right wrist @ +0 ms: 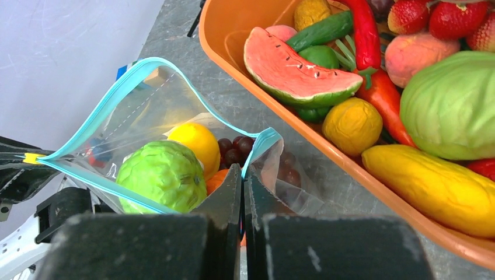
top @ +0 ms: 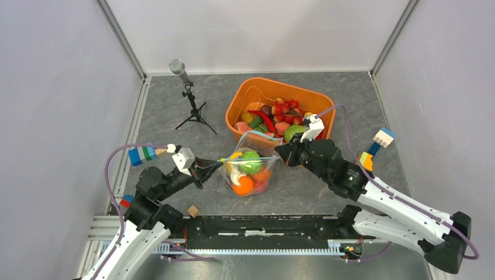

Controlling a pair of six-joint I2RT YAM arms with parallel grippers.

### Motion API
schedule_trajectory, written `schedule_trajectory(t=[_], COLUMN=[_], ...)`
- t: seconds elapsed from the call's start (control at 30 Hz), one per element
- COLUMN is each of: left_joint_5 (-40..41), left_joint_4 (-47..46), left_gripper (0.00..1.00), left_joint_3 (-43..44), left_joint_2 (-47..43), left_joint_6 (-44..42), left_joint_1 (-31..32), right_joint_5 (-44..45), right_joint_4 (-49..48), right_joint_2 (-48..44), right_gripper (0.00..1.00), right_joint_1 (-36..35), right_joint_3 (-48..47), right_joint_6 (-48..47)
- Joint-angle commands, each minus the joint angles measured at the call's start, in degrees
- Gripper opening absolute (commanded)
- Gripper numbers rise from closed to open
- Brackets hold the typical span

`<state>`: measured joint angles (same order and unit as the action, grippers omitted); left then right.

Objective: Place the food in the zip-top bag and seal the zipper

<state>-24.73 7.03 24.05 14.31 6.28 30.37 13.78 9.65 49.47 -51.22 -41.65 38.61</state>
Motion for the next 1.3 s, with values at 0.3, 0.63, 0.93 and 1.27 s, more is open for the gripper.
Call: schedule_trajectory(t=[0.3, 0.63, 0.93, 1.27], left_joint_5=[-2.5, -2.2, -2.1, -2.7], left_joint_4=[-3.3, -1.5, -0.5, 0.8], left_gripper=[0.02, 0.02, 0.02, 0.02], left_joint_3=[2.8, 3.4, 3.5, 4.4], left_joint_2=[-1.0, -1.9, -1.9, -1.5], left_joint_6=[-3.3, -4.3, -5.2, -6.1], left_joint_1=[-0.3, -0.3, -0.3, -0.3], right_joint_5=[8.8, -0.9, -25.3, -43.7], right_joint_4=[1.3, 6.1, 16.7, 9.8], right_joint_2=[-0.3, 3.7, 0.9, -5.1], right_gripper=[0.59, 0.70, 0.72, 0.87], right_joint_1=[-1.8, 3.7, 9.2, 9.3], right_joint_3=[-1.6, -15.2, -11.3, 0.1], right_joint_6=[-5.6, -36.1, -66.8, -85.1])
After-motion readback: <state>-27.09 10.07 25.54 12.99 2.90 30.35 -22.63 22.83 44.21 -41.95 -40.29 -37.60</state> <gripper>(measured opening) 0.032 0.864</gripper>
